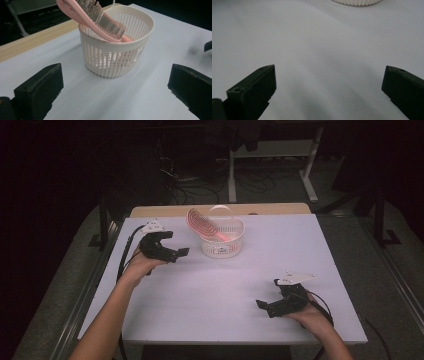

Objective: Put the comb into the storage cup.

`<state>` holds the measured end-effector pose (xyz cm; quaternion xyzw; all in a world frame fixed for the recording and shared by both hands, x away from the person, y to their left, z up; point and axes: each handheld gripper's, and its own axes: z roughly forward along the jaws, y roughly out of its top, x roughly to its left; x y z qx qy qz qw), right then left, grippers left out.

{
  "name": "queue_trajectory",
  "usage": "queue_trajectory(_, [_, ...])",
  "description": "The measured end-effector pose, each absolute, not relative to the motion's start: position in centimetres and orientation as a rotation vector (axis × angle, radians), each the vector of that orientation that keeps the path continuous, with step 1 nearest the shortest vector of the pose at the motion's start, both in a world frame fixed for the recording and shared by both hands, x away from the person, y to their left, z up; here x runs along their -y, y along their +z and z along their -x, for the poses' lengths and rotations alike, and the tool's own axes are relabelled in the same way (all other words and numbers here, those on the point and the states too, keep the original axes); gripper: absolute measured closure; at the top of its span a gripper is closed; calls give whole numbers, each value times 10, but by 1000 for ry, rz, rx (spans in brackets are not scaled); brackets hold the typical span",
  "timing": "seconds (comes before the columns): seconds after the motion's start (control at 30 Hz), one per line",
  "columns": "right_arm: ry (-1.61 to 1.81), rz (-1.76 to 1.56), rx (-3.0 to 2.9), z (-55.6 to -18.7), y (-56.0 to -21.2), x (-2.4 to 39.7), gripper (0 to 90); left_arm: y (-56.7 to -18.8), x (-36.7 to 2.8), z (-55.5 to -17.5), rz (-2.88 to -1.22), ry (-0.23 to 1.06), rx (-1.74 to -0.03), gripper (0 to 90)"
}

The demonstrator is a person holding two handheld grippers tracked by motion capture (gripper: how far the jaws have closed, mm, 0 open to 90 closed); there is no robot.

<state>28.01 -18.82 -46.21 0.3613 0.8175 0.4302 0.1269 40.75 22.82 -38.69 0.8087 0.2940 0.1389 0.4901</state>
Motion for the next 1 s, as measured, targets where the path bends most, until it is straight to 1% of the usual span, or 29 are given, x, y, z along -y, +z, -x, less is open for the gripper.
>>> queue_trajectory(0.3, [1251, -1057, -2380, -280, -463, 188, 0, -393, -228, -394, -1994, 339, -671, 0])
queue_trajectory(0.37, [1254, -1058, -2378, -280, -462, 189, 0, -397, -229, -389, -2006, 318, -670, 0])
queue_trajectory(0.5, [1253, -1058, -2378, -280, -462, 189, 0, -401, -232, -383, -2001, 329, -665, 0])
queue_trajectory(1.0, [1253, -1058, -2375, -279, -462, 189, 0, -421, -256, -350, -2014, 327, -669, 0])
